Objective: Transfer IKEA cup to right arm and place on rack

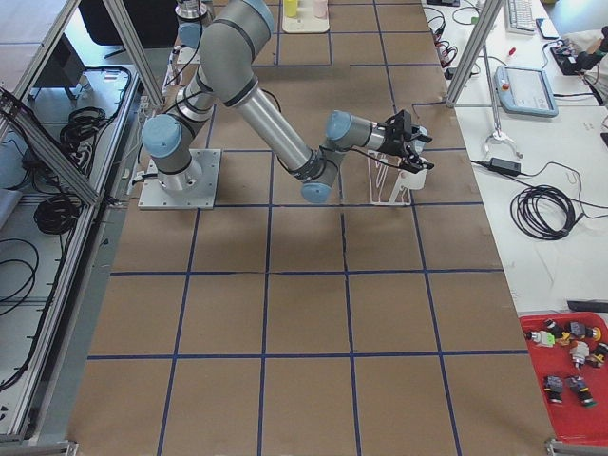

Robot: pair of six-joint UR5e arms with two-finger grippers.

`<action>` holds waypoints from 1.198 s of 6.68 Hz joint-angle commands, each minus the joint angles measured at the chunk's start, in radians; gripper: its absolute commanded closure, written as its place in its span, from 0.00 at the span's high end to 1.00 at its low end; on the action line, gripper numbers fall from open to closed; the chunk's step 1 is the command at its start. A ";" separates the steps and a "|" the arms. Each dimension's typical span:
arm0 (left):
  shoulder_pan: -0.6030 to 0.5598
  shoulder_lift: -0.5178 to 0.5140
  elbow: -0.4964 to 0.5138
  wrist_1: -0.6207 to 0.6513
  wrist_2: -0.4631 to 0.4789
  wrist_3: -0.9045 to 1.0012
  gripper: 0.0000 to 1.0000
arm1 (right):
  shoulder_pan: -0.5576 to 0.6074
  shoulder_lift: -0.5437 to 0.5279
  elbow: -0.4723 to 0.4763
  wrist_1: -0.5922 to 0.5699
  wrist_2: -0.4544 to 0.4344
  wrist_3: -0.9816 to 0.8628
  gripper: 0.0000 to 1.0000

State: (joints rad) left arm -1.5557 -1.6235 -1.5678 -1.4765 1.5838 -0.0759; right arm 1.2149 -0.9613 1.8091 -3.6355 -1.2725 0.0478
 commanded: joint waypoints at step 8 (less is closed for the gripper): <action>-0.001 0.004 -0.003 0.013 0.002 -0.001 0.99 | 0.190 -0.451 -0.154 1.496 -0.173 -0.011 1.00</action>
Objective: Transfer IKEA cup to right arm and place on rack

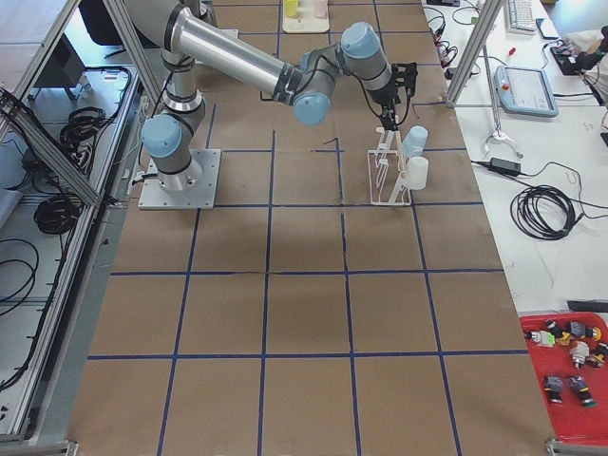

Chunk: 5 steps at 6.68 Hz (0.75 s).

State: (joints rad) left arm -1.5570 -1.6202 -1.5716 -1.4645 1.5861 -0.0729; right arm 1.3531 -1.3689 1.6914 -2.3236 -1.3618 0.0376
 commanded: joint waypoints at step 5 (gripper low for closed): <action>0.000 0.006 -0.001 0.000 -0.001 0.001 0.99 | 0.175 -0.165 -0.213 0.828 -0.112 0.042 1.00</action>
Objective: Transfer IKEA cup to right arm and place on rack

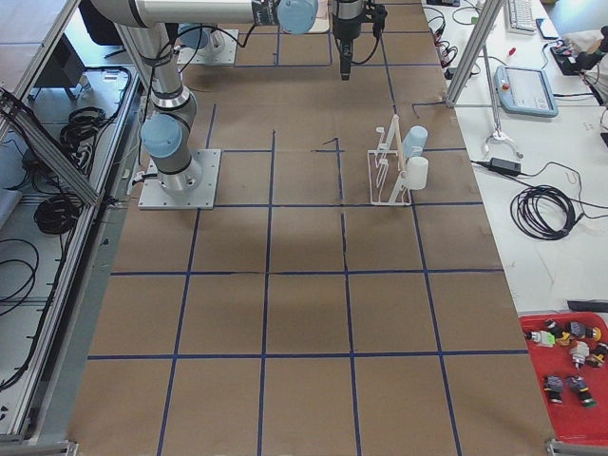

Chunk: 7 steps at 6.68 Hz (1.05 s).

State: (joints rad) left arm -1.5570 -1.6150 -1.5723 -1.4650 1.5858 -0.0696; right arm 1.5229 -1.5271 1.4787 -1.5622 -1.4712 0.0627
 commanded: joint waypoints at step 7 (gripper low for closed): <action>0.000 0.001 0.000 0.002 -0.001 -0.010 0.99 | 0.108 -0.082 0.110 0.018 -0.073 0.106 1.00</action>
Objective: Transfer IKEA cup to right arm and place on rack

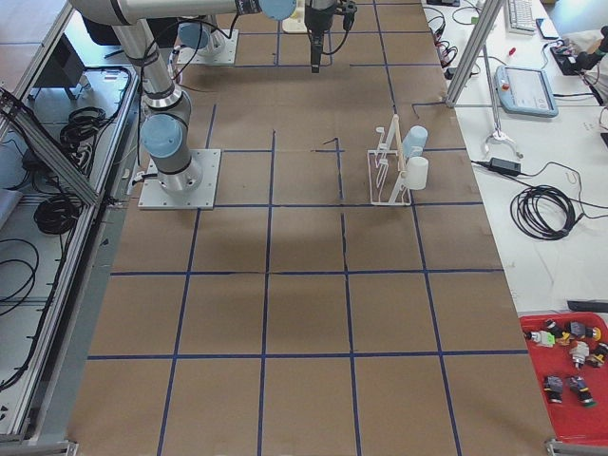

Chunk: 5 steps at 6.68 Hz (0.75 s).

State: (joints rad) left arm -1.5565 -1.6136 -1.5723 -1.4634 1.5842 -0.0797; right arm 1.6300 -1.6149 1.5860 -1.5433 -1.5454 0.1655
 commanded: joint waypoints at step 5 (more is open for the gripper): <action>-0.001 0.000 0.000 0.000 0.000 0.000 0.99 | -0.001 0.001 0.003 -0.003 0.005 -0.055 1.00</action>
State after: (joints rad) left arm -1.5570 -1.6137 -1.5723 -1.4634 1.5846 -0.0798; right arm 1.6297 -1.6127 1.5888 -1.5462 -1.5410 0.1162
